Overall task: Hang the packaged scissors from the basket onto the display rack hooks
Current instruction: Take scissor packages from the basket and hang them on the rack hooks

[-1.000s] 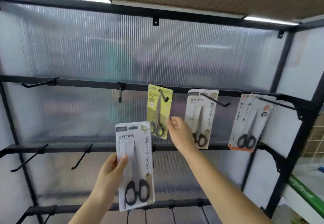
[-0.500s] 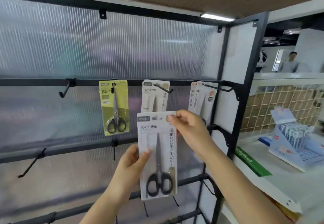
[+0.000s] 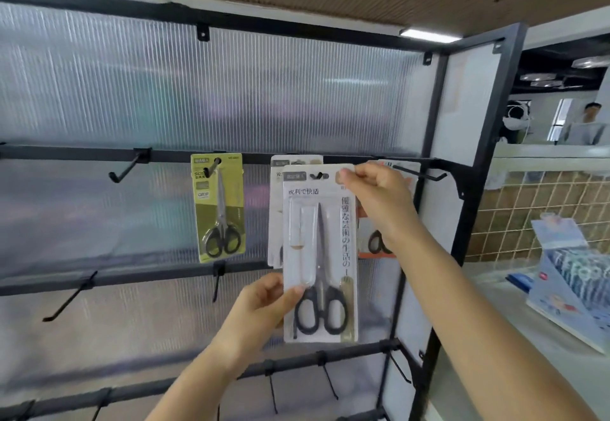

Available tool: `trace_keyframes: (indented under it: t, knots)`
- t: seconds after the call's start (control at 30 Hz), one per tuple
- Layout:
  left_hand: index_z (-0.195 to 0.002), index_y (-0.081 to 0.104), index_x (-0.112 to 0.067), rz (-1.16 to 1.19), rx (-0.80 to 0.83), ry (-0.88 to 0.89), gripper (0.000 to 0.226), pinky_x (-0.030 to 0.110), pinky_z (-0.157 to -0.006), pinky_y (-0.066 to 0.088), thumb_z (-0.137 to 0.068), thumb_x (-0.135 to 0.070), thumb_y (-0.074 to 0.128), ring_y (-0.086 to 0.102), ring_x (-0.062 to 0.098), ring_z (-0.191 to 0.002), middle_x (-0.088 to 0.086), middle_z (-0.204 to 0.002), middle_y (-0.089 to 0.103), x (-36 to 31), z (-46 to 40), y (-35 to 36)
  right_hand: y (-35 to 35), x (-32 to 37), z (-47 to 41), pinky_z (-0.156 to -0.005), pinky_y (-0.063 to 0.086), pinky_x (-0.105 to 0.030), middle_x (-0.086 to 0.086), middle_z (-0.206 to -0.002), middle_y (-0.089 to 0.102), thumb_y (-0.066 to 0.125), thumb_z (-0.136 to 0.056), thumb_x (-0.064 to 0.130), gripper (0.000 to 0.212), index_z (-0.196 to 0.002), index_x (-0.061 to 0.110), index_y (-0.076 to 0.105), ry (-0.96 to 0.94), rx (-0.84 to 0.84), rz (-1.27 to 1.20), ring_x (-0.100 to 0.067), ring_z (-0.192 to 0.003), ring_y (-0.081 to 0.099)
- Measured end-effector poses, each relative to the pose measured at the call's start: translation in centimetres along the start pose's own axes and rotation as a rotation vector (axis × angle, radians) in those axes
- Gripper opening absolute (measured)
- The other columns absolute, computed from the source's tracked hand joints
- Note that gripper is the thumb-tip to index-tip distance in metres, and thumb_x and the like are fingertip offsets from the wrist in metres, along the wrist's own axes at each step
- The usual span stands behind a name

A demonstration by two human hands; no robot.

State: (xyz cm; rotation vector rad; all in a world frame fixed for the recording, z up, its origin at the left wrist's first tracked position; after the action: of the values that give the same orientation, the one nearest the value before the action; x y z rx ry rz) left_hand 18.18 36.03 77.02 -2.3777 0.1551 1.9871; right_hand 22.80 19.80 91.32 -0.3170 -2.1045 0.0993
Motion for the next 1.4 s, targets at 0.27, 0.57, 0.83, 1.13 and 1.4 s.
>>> trace_keyframes:
  t: [0.27,0.57,0.83,1.13,1.4]
  knots:
    - [-0.102,0.065,-0.005,-0.033,0.015,-0.002,0.018,0.028,-0.068,0.056,-0.090,-0.016,0.057,0.068,0.015,-0.072,0.002,-0.075,0.072,0.3,-1.0,-0.1,0.0,-1.4,-1.1,-0.071,0.044,-0.030,-0.017,-0.078,0.062,0.062,-0.088,0.023,0.020,-0.081,0.005,0.067,0.027,-0.021,0.019,-0.015,-0.073,0.054]
    - [-0.089,0.064,-0.002,-0.211,-0.121,-0.040,0.023,0.026,-0.069,0.042,-0.093,-0.023,0.056,0.051,0.014,-0.070,0.004,-0.074,0.057,3.2,-5.7,-2.5,2.2,-3.5,-4.2,-0.085,0.054,-0.045,-0.004,-0.086,0.068,0.059,-0.091,0.026,0.015,-0.079,0.018,0.063,0.052,0.008,0.088,-0.018,-0.085,0.063]
    - [-0.074,0.053,-0.006,-0.500,-0.161,-0.036,0.028,0.031,-0.068,0.040,-0.096,-0.024,0.052,0.046,0.019,-0.067,0.004,-0.066,0.047,4.0,-11.7,-5.1,4.0,-5.1,-7.7,-0.083,0.053,-0.049,0.007,-0.079,0.064,0.058,-0.091,0.029,0.016,-0.082,0.018,0.065,0.039,0.011,0.163,-0.016,-0.085,0.062]
    - [-0.105,0.055,-0.014,-0.608,-0.363,-0.019,0.024,0.026,-0.075,0.042,-0.091,-0.032,0.059,0.054,0.015,-0.088,0.000,-0.101,0.056,3.6,-12.6,-6.2,4.5,-5.6,-8.9,-0.065,0.039,-0.010,0.009,-0.087,0.060,0.054,-0.094,0.034,0.022,-0.098,0.014,0.062,-0.094,-0.003,0.336,-0.002,-0.078,0.053]
    - [-0.078,0.060,-0.006,-1.217,-0.184,0.688,0.014,0.029,-0.049,0.043,-0.085,-0.016,0.053,0.058,0.027,-0.062,0.006,-0.075,0.057,-0.5,-7.3,-0.8,1.7,-7.4,-2.5,-0.089,0.040,-0.033,-0.013,-0.122,0.058,0.044,-0.098,0.023,0.034,-0.124,0.003,0.054,-0.132,-0.113,0.774,-0.029,-0.112,0.054]
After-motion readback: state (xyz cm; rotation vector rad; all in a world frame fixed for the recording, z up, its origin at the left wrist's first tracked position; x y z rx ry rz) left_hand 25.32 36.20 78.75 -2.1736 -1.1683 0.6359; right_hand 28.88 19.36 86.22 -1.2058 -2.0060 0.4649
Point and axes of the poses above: each hand's wrist, its own z-axis away from the middle knuckle, its own y-axis out of the palm, x = y × z, the point moved 8 cm from there along -z, towards the middle knuckle
